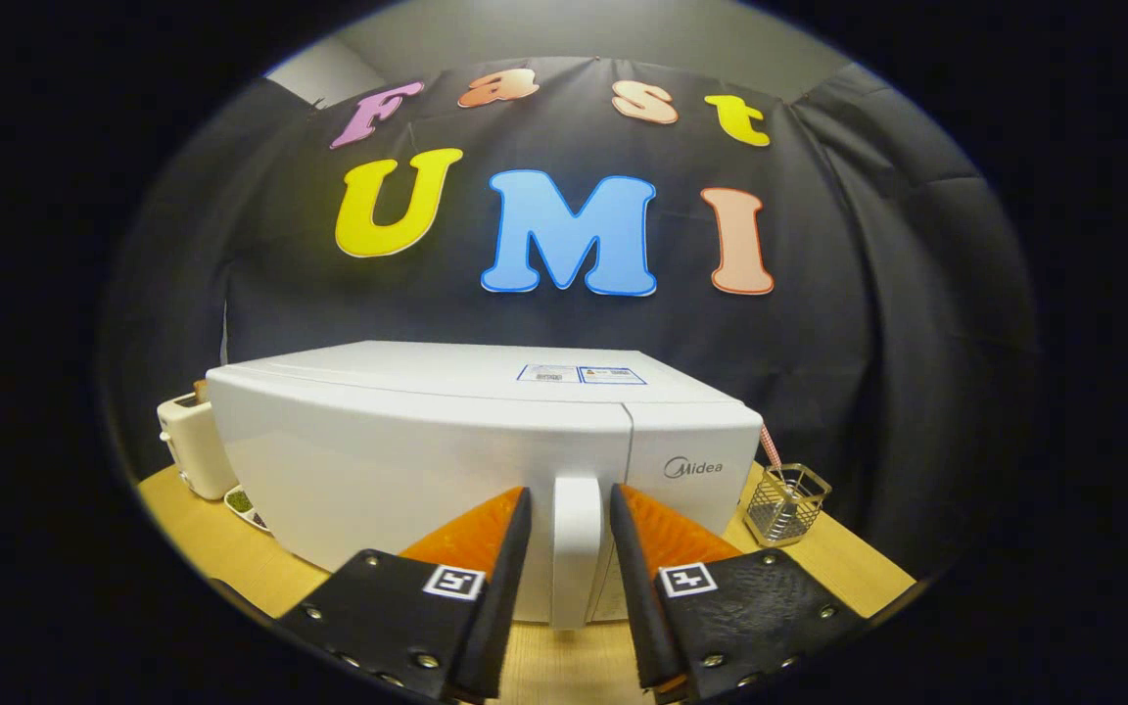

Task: Open the microwave, put the food inside, and close the microwave door.

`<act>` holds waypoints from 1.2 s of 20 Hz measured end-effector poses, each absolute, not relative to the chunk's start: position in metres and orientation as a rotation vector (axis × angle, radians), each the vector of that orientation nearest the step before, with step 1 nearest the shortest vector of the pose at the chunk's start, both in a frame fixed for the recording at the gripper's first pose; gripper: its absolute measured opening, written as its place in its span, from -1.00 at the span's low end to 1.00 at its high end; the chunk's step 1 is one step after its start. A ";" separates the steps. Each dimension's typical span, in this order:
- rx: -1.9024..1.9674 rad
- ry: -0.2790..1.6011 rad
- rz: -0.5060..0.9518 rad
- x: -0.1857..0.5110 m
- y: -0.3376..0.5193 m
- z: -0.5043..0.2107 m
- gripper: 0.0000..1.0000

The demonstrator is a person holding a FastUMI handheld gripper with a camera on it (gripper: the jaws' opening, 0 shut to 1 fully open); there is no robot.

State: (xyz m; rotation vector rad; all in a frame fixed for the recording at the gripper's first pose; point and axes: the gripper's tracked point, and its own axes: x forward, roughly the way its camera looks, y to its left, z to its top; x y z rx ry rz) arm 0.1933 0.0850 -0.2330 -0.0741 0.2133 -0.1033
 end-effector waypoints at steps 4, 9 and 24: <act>0.075 0.224 -0.089 0.194 0.089 -0.238 -0.41; 0.080 0.235 -0.099 0.195 0.088 -0.242 -0.84; 0.115 0.241 0.062 0.092 0.130 -0.235 -0.54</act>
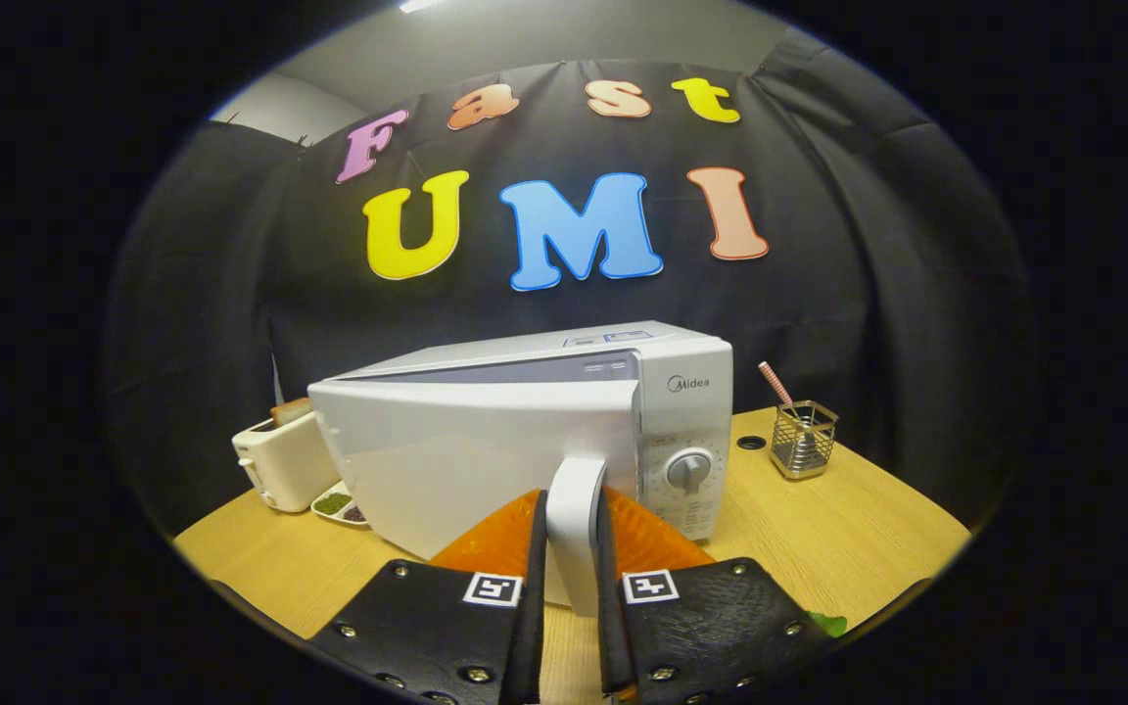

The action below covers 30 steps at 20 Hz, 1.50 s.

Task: Open the microwave, put the food inside, and close the microwave door.

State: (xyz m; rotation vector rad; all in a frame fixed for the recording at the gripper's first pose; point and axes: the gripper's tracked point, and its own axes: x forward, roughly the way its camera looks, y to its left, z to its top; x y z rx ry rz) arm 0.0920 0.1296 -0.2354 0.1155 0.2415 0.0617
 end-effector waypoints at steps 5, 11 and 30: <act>0.107 0.257 0.175 0.051 0.156 -0.235 -0.53; 0.093 0.270 0.305 0.005 0.199 -0.236 -0.53; 0.086 0.296 0.594 -0.090 0.355 -0.241 -0.53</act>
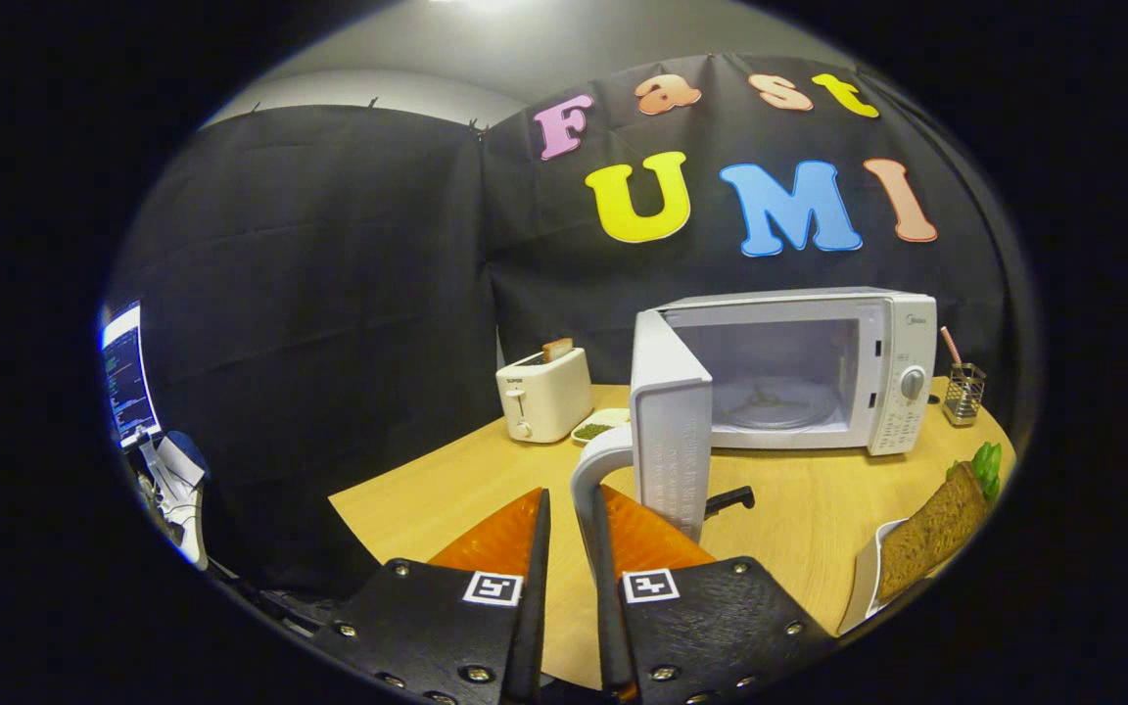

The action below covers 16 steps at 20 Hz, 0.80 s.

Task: Open the microwave, put the food inside, and close the microwave door.

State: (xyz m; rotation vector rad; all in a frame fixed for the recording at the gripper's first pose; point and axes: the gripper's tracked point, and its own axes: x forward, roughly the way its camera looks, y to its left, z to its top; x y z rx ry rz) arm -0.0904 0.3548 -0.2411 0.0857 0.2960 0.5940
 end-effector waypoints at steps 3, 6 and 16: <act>0.067 0.291 0.649 -0.097 0.386 -0.242 -0.54; 0.067 0.291 0.699 -0.101 0.416 -0.243 -0.54; 0.078 0.269 0.828 -0.093 0.518 -0.243 -0.54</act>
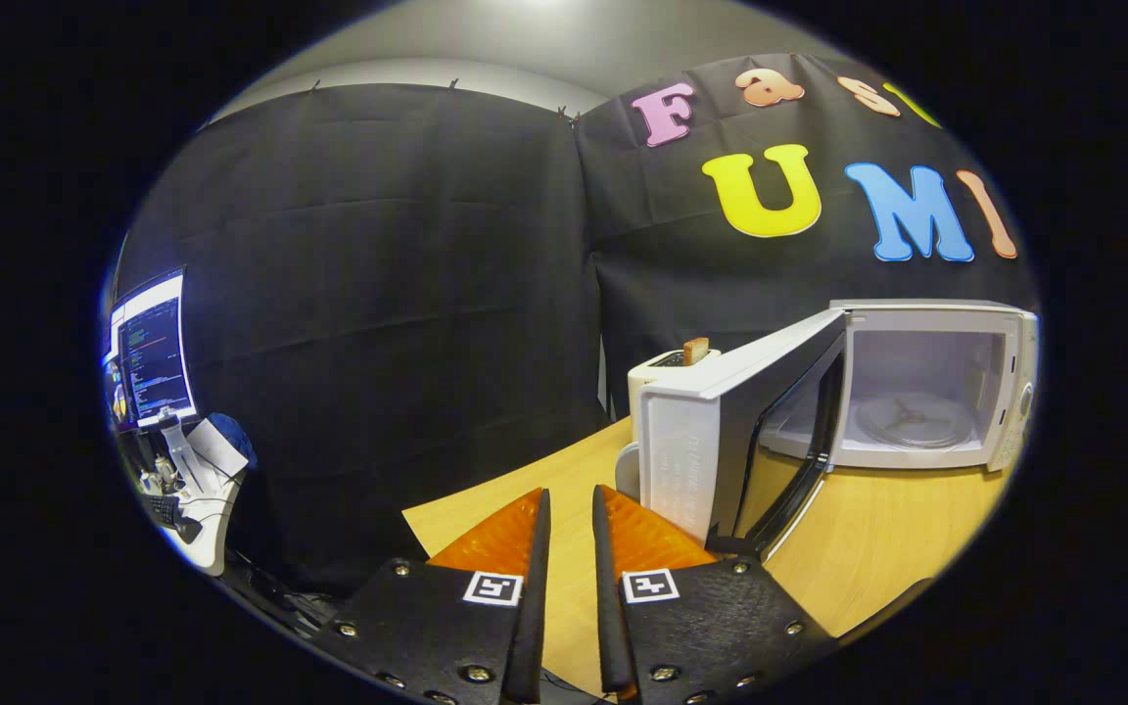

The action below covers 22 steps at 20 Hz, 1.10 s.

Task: Open the microwave, put the food inside, and close the microwave door.

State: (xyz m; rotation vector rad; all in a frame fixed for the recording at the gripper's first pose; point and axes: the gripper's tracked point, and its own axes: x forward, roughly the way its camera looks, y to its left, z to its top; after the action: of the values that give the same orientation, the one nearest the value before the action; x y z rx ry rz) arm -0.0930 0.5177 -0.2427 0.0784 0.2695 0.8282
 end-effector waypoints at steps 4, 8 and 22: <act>0.105 0.254 0.851 -0.093 0.528 -0.235 -0.54; 0.111 0.236 0.945 -0.114 0.528 -0.216 -0.14; 0.138 0.018 0.556 -0.078 0.250 -0.118 0.84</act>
State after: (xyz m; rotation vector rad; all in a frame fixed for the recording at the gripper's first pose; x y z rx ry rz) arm -0.0782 0.2501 -0.1181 0.1384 0.0179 0.5563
